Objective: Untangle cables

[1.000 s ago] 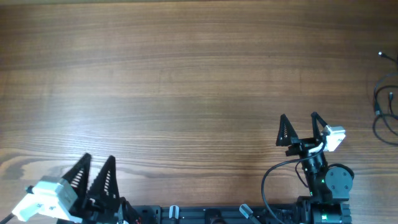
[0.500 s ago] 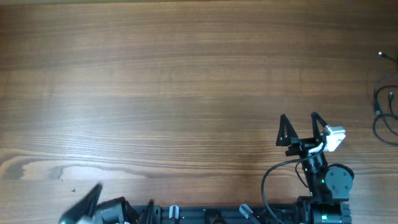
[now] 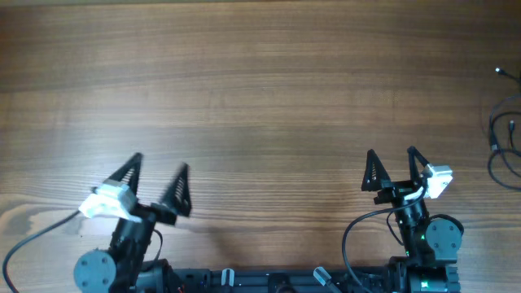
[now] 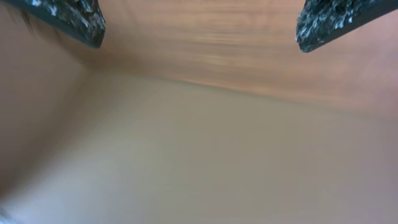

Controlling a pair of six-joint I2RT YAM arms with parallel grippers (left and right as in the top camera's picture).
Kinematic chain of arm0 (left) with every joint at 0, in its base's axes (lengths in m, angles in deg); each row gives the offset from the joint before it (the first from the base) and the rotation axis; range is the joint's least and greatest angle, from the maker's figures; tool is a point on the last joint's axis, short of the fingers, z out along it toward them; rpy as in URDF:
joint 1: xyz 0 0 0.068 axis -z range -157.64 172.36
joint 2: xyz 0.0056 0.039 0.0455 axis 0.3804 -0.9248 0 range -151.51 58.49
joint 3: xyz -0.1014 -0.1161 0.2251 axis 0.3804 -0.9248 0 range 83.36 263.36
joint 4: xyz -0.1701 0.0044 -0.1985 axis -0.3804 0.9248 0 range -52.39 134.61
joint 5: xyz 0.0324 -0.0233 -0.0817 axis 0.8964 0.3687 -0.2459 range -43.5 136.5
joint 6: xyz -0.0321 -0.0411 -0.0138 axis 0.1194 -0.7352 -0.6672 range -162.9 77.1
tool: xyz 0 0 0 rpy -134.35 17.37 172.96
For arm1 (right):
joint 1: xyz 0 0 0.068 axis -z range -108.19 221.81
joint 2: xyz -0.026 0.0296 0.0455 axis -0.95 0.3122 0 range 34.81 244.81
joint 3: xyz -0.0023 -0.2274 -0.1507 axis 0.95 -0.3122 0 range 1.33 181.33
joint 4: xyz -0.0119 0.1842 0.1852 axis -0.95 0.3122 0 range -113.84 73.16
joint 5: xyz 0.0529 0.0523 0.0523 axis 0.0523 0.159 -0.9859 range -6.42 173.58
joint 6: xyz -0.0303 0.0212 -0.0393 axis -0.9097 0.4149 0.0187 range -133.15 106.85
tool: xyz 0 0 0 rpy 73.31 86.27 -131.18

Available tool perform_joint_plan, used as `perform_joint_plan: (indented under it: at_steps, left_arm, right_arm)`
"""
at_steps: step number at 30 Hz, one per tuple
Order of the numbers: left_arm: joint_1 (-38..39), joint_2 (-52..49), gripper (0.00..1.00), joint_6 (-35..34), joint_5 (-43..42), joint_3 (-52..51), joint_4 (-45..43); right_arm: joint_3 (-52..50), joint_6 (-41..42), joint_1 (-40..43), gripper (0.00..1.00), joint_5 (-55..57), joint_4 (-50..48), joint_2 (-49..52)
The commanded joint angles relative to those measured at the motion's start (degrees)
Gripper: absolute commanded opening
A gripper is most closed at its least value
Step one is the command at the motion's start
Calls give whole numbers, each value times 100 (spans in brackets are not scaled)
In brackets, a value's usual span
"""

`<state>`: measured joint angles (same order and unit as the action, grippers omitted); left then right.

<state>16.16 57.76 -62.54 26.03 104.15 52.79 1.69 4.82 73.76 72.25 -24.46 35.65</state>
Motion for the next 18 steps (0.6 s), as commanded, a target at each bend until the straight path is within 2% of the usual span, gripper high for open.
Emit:
perform_joint_plan:
  at_steps: [1, 3, 6, 7, 9, 13, 16, 18]
  left_arm:
    - [118, 50, 100, -1419, 2555, -452, -92]
    - [138, 50, 100, -1091, 2559, -706, -251]
    - [424, 52, 100, -391, 2551, -1320, -1172]
    - [518, 52, 100, -299, 2549, -1637, -1676]
    - [575, 52, 100, -212, 2529, -1974, -2070]
    - [599, 52, 100, 1641, 1598, -2046, -1961]
    - [599, 52, 100, 1792, 1598, -2046, -1075]
    - [599, 52, 100, 1974, 1519, -2046, -1102]
  right_arm:
    - [-4, 42, -2, 100, -2, -20, -57]
    - [-4, 39, -2, 100, -2, -20, -57]
    - [-4, 42, -2, 100, -2, -20, -57]
    - [-4, 42, -2, 100, -2, -20, -57]
    - [-4, 42, -2, 99, -2, -20, -57]
    - [-4, 42, -2, 100, -2, -20, -57]
    - [-4, 44, -2, 100, -2, -20, -57]
    - [-4, 44, -2, 100, -2, -17, -57]
